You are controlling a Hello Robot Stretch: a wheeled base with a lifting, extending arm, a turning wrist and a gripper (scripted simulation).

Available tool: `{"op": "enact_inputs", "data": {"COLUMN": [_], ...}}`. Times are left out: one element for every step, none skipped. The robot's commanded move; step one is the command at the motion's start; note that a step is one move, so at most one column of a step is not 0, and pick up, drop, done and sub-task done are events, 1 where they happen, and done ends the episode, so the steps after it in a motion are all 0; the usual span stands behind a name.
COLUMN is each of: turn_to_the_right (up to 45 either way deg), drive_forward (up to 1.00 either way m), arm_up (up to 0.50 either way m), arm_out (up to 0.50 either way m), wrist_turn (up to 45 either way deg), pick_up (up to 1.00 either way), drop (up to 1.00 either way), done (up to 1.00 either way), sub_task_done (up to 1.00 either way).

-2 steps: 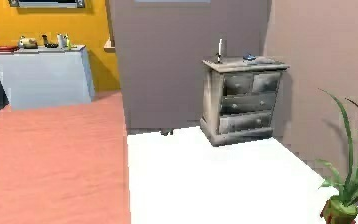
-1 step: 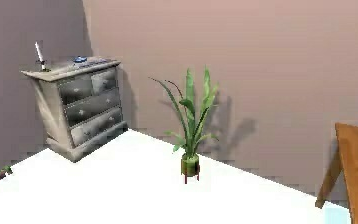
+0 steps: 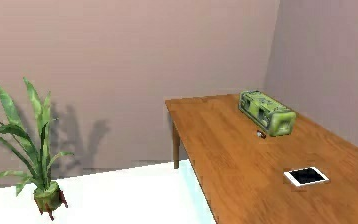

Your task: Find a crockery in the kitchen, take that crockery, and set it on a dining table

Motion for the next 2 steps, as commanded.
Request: {"op": "enact_inputs", "data": {"turn_to_the_right": [0.0,-45.0], "drive_forward": [0.25,0.00], "arm_up": [0.00,0.00], "arm_out": [0.00,0.00], "wrist_turn": [0.0,0.0], "pick_up": [0.00,0.00], "drop": [0.00,0.00], "done": [0.00,0.00], "sub_task_done": [0.00,0.00]}}
